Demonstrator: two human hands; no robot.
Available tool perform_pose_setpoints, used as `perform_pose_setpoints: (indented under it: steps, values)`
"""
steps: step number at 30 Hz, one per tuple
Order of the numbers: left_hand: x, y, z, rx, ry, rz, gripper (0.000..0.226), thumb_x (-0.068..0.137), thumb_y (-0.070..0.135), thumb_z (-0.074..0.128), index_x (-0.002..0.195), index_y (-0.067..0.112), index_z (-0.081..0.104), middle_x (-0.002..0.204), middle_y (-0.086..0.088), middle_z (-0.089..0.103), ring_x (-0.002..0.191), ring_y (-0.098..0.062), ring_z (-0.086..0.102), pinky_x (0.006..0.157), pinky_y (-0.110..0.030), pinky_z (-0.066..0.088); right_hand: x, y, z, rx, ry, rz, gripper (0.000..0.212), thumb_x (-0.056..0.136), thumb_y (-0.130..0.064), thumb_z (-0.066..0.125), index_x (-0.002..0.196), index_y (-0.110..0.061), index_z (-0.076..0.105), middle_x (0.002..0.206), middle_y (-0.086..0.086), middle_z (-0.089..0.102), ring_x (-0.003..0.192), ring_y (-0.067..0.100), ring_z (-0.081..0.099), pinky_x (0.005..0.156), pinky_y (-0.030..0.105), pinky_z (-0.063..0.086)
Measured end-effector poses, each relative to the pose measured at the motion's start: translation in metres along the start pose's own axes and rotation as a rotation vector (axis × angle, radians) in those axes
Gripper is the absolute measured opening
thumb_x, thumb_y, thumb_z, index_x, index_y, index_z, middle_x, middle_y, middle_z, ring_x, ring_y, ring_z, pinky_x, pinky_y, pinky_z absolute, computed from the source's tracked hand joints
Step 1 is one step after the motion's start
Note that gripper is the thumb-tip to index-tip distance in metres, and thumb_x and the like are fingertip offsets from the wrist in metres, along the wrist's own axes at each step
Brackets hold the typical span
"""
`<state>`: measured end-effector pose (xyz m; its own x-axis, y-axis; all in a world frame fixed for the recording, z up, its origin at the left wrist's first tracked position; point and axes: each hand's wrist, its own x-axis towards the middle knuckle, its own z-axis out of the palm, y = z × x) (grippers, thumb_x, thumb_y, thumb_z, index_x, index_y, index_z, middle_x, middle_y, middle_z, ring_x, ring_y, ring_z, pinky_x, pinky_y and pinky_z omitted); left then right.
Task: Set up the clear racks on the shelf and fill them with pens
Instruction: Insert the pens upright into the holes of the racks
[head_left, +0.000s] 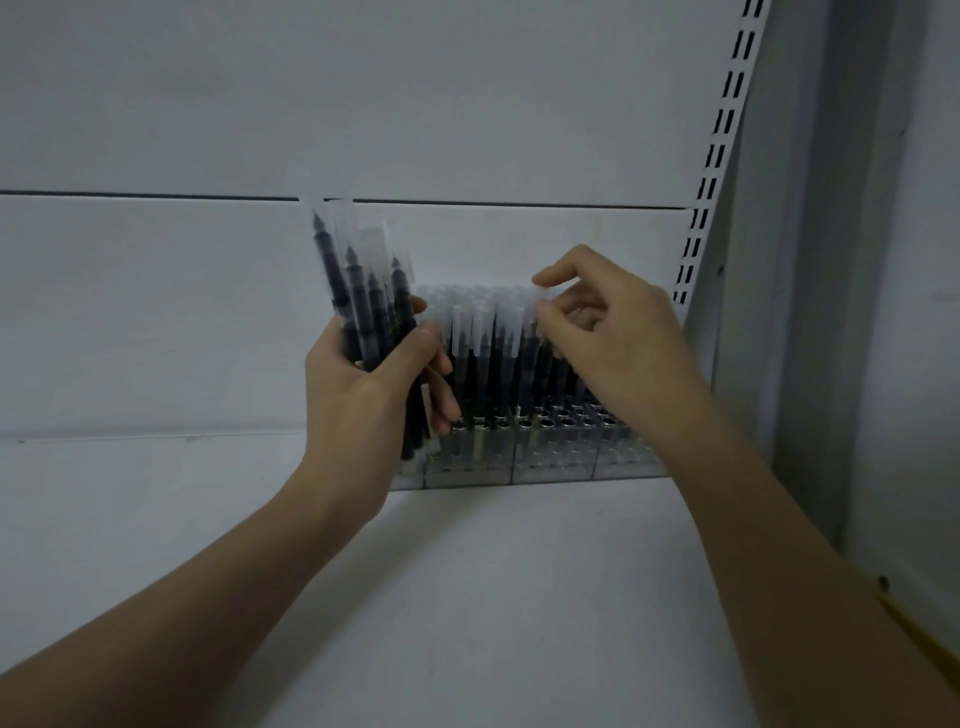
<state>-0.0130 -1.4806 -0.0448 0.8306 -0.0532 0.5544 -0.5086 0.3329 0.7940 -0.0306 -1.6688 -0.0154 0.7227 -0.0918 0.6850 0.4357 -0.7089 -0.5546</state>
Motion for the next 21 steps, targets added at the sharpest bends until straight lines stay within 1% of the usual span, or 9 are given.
perform_pose_setpoints:
  steps: [1,3,8,12,13,15,18,19,21]
  values:
    - [-0.001,0.000,0.000,0.001,-0.014,-0.011,0.005,0.096,0.002,0.056,0.099,0.005,0.053,0.065,-0.009,0.057,0.043,-0.028,0.051,0.042,-0.030,0.041,0.001,0.000,0.001,-0.023,0.033,-0.025,0.010,0.096,-0.022,0.061,0.105,-0.023,0.066,0.087,-0.007,0.066,0.070,0.007,0.060,0.064,0.015,0.051]
    - [-0.002,0.001,0.002,-0.011,-0.060,-0.047,0.004,0.096,0.002,0.055,0.098,0.006,0.055,0.067,-0.010,0.057,0.043,-0.029,0.050,0.043,-0.030,0.041,0.002,0.000,0.002,-0.068,0.111,-0.076,0.012,0.096,-0.022,0.061,0.105,-0.023,0.069,0.093,-0.008,0.063,0.073,0.008,0.058,0.064,0.012,0.047]
    - [-0.007,0.004,0.007,-0.046,-0.224,-0.183,0.008,0.094,0.002,0.056,0.100,0.003,0.061,0.074,-0.009,0.063,0.046,-0.025,0.052,0.044,-0.030,0.044,0.001,-0.009,0.001,0.090,0.257,-0.104,0.015,0.097,-0.016,0.057,0.108,-0.017,0.068,0.090,-0.009,0.061,0.065,0.009,0.055,0.060,0.018,0.047]
    - [-0.008,0.004,0.007,-0.013,-0.295,-0.237,0.008,0.094,0.005,0.055,0.094,-0.003,0.059,0.057,-0.003,0.062,0.044,-0.021,0.052,0.045,-0.025,0.045,-0.002,-0.015,0.002,0.220,0.202,-0.109,0.011,0.098,-0.016,0.058,0.104,-0.020,0.067,0.089,-0.004,0.066,0.073,0.014,0.063,0.064,0.037,0.056]
    - [-0.008,0.004,0.007,-0.010,-0.302,-0.239,0.010,0.094,0.005,0.055,0.093,-0.004,0.059,0.056,-0.003,0.062,0.044,-0.021,0.052,0.045,-0.024,0.045,-0.003,-0.017,0.003,0.254,0.181,-0.110,0.010,0.098,-0.016,0.058,0.103,-0.020,0.066,0.089,-0.002,0.066,0.072,0.013,0.064,0.062,0.037,0.055]
    - [-0.008,0.004,0.007,-0.021,-0.306,-0.240,0.011,0.092,0.006,0.057,0.095,-0.003,0.062,0.064,-0.006,0.066,0.045,-0.021,0.052,0.045,-0.026,0.046,-0.005,-0.020,0.003,0.329,0.138,-0.105,0.010,0.098,-0.016,0.059,0.106,-0.020,0.064,0.089,0.000,0.068,0.066,0.007,0.062,0.056,0.027,0.050]
    - [-0.008,0.004,0.006,-0.017,-0.329,-0.252,0.012,0.085,0.013,0.063,0.090,0.006,0.072,0.086,-0.026,0.067,0.049,-0.025,0.054,0.048,-0.030,0.048,-0.006,-0.022,0.004,0.392,0.075,-0.091,0.016,0.096,-0.020,0.062,0.112,-0.019,0.062,0.091,0.001,0.071,0.058,0.010,0.061,0.053,0.017,0.043]
    - [-0.008,0.003,0.006,-0.006,-0.338,-0.256,0.014,0.085,0.015,0.064,0.089,0.006,0.074,0.090,-0.028,0.068,0.050,-0.025,0.054,0.049,-0.030,0.048,-0.007,-0.023,0.005,0.396,0.053,-0.095,0.018,0.096,-0.021,0.063,0.113,-0.019,0.062,0.091,-0.001,0.071,0.057,0.012,0.061,0.052,0.017,0.043]
    - [-0.009,0.003,0.006,0.001,-0.345,-0.258,0.020,0.086,0.015,0.063,0.096,-0.001,0.070,0.093,-0.021,0.072,0.051,-0.024,0.055,0.050,-0.029,0.049,-0.008,-0.023,0.008,0.406,0.014,-0.098,0.019,0.094,-0.020,0.066,0.113,-0.020,0.062,0.088,-0.005,0.070,0.056,0.014,0.062,0.052,0.016,0.044]
